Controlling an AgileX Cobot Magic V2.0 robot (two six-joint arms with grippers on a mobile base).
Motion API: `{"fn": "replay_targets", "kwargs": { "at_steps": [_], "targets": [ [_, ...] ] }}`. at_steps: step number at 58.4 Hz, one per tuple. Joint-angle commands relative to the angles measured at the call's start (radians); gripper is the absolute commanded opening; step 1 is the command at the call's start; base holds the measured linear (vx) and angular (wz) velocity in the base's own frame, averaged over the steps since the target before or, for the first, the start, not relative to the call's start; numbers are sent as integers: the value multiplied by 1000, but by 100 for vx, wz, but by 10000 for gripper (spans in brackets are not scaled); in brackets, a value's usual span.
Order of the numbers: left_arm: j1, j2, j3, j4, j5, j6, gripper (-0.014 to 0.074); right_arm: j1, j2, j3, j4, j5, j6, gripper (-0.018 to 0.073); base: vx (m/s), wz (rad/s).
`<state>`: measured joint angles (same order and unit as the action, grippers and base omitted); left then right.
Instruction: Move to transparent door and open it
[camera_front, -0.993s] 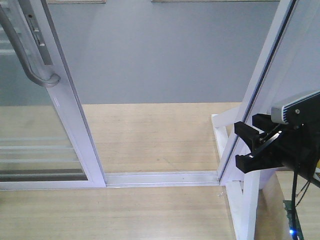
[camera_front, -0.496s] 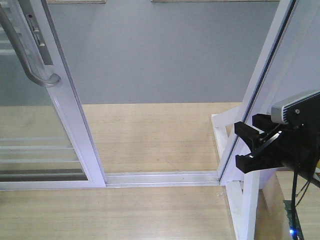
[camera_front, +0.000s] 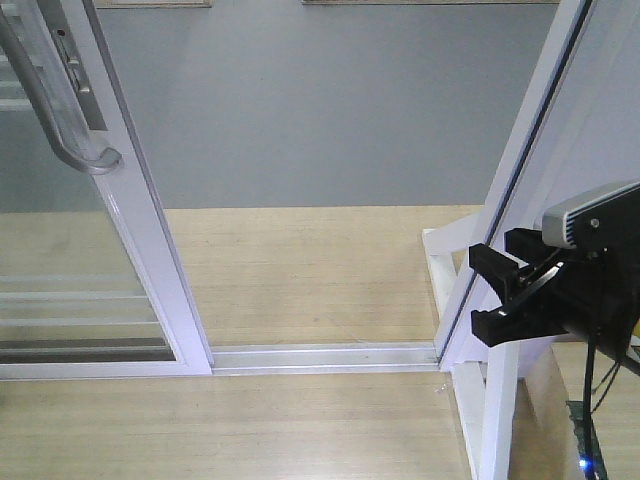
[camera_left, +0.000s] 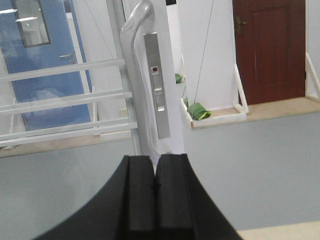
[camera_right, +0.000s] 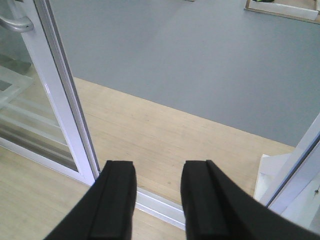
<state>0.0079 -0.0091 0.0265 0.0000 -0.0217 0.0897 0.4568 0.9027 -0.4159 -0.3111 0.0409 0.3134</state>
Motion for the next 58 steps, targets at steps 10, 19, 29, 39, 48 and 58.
{"fn": "replay_targets", "kwargs": {
  "at_steps": [10, 19, 29, 39, 48, 58],
  "targets": [
    [-8, -16, 31, -19, -30, -55, -7, -6, -8, -28, -4, -35, -3, 309, 0, 0],
    [-8, -16, 31, -19, -30, -55, -6, -6, -8, -28, -4, -29, -3, 309, 0, 0],
    [-8, -16, 31, -19, -30, -55, -6, -6, -8, -28, -4, -29, -3, 309, 0, 0],
    [-8, -16, 31, -19, -30, -55, -6, -6, -8, -28, -4, -29, -3, 309, 0, 0],
    [-8, -15, 31, -19, -30, -55, -6, -40, -76, -28, -9, 10, -14, 265, 0, 0],
    [-8, -15, 31, -19, -30, -55, -6, -226, -259, -28, 50, 49, -24, 89, 0, 0]
  ]
}}
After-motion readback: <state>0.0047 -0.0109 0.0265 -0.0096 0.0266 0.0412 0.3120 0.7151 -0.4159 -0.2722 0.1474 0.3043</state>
